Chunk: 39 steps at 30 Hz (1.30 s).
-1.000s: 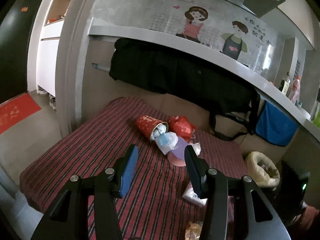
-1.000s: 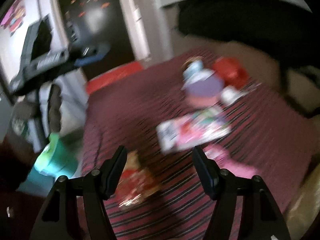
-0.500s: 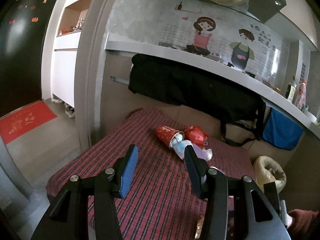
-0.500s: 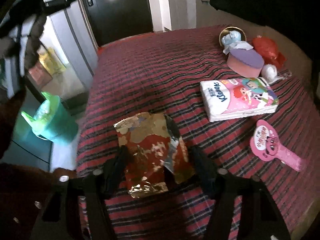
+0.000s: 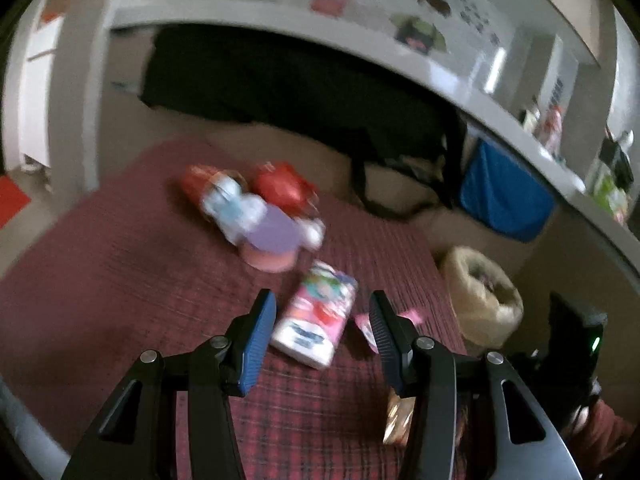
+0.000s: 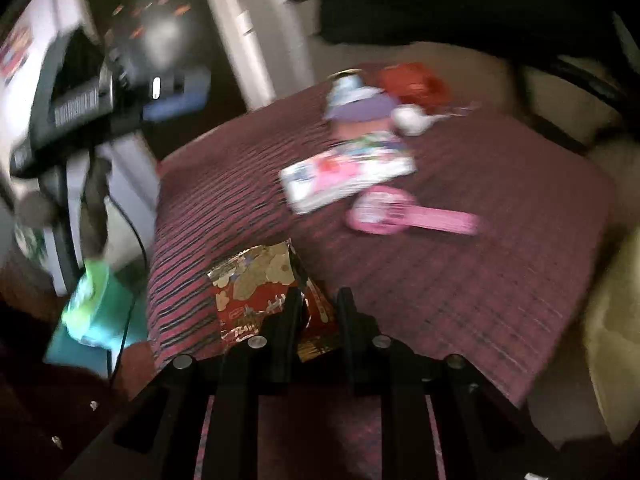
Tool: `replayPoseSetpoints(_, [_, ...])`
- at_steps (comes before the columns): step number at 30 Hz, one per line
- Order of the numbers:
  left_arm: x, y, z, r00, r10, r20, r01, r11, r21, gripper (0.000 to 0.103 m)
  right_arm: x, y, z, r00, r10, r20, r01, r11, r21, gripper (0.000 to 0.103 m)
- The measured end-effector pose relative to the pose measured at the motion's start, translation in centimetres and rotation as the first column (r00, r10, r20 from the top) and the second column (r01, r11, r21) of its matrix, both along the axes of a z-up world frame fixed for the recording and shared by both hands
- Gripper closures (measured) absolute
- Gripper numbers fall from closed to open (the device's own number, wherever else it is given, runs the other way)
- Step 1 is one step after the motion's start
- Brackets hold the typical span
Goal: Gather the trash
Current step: 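Move both tools back over the bed toward the remaining trash, then grasp the red-gold snack bag with the right tool while the left tool grasps the pink lollipop wrapper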
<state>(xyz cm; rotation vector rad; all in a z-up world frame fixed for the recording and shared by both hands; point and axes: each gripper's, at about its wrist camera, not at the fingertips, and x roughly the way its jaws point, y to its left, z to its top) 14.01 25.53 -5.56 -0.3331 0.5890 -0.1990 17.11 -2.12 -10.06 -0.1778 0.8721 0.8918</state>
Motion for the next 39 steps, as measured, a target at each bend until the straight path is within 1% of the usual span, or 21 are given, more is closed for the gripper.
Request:
replayPoseSetpoints(3, [1.3,-2.0,-1.2,0.998,-0.048,-0.038,0.048,0.999,0.005,0.053,1.4,-2.9,-0.1,0.994,-0.107,-0.015,0.107,0.994,0.02,0.086])
replayPoseSetpoints(5, [1.9,-3.7,-1.8,0.994,-0.095,-0.05,0.096,0.995,0.014,0.053,2.2,-4.3,-0.5,0.987,-0.159,-0.028,0.159,0.987,0.03,0.086])
replayPoseSetpoints(8, [3.2,-6.3,-2.8,0.983,-0.169,-0.072,0.173,0.984,0.052,0.053,3.0,-6.6,-0.9,0.972,-0.232,-0.039,0.234,0.971,0.05,0.086])
replayPoseSetpoints(12, [5.4,-8.9,-3.7,0.971,-0.217,-0.1,0.224,0.972,0.073,0.052,3.9,-9.5,-0.9,0.946,-0.318,-0.062,0.322,0.942,0.089,0.086])
replayPoseSetpoints(14, [6.8,-9.9,-3.8,0.967,-0.232,-0.106,0.242,0.965,0.097,0.052,4.0,-10.5,-0.9,0.939,-0.336,-0.073,0.343,0.934,0.101,0.086])
replayPoseSetpoints(16, [8.6,-10.7,-4.0,0.961,-0.251,-0.121,0.263,0.959,0.103,0.052,3.9,-10.9,-1.1,0.937,-0.34,-0.076,0.347,0.933,0.097,0.086])
replayPoseSetpoints(18, [10.6,-11.1,-4.4,0.956,-0.254,-0.149,0.269,0.959,0.091,0.052,3.3,-10.8,-1.3,0.941,-0.328,-0.08,0.335,0.938,0.088,0.086])
replayPoseSetpoints(21, [12.0,-11.3,-5.1,0.95,-0.252,-0.187,0.271,0.959,0.087,0.052,2.4,-10.1,-1.7,0.951,-0.297,-0.091,0.304,0.949,0.085,0.086])
replayPoseSetpoints(24, [11.5,-11.3,-5.7,0.937,-0.275,-0.214,0.299,0.95,0.088,0.052,1.2,-9.1,-2.1,0.963,-0.254,-0.093,0.261,0.963,0.074,0.086])
replayPoseSetpoints(28, [9.2,-10.8,-6.5,0.922,-0.306,-0.239,0.342,0.932,0.123,0.052,0.1,-8.9,-2.1,0.971,-0.22,-0.09,0.226,0.971,0.072,0.085])
replayPoseSetpoints(29, [8.8,-10.8,-6.6,0.919,-0.31,-0.243,0.347,0.929,0.13,0.052,-0.1,-8.9,-2.1,0.973,-0.214,-0.089,0.221,0.973,0.073,0.083])
replayPoseSetpoints(31, [7.9,-10.7,-6.8,0.923,-0.304,-0.237,0.347,0.923,0.169,0.052,-0.5,-8.9,-2.1,0.975,-0.205,-0.083,0.211,0.975,0.071,0.083])
replayPoseSetpoints(32, [7.7,-10.7,-6.8,0.927,-0.293,-0.236,0.338,0.924,0.179,0.052,-0.7,-8.8,-2.1,0.976,-0.201,-0.082,0.207,0.976,0.069,0.081])
replayPoseSetpoints(34, [7.8,-10.5,-6.8,0.933,-0.276,-0.233,0.318,0.933,0.169,0.052,-0.9,-8.7,-2.2,0.977,-0.197,-0.079,0.202,0.977,0.065,0.069])
replayPoseSetpoints(35, [7.9,-10.6,-6.8,0.936,-0.266,-0.231,0.308,0.937,0.165,0.052,-1.1,-8.6,-2.3,0.977,-0.198,-0.08,0.203,0.977,0.065,0.059])
replayPoseSetpoints(36, [8.0,-10.7,-6.7,0.938,-0.26,-0.23,0.301,0.939,0.168,0.052,-1.2,-8.6,-2.3,0.977,-0.199,-0.078,0.204,0.977,0.066,0.056])
replayPoseSetpoints(39, [7.9,-11.1,-6.8,0.942,-0.242,-0.232,0.289,0.936,0.2,0.053,-1.6,-8.6,-2.0,0.977,-0.204,-0.054,0.207,0.976,0.06,0.056])
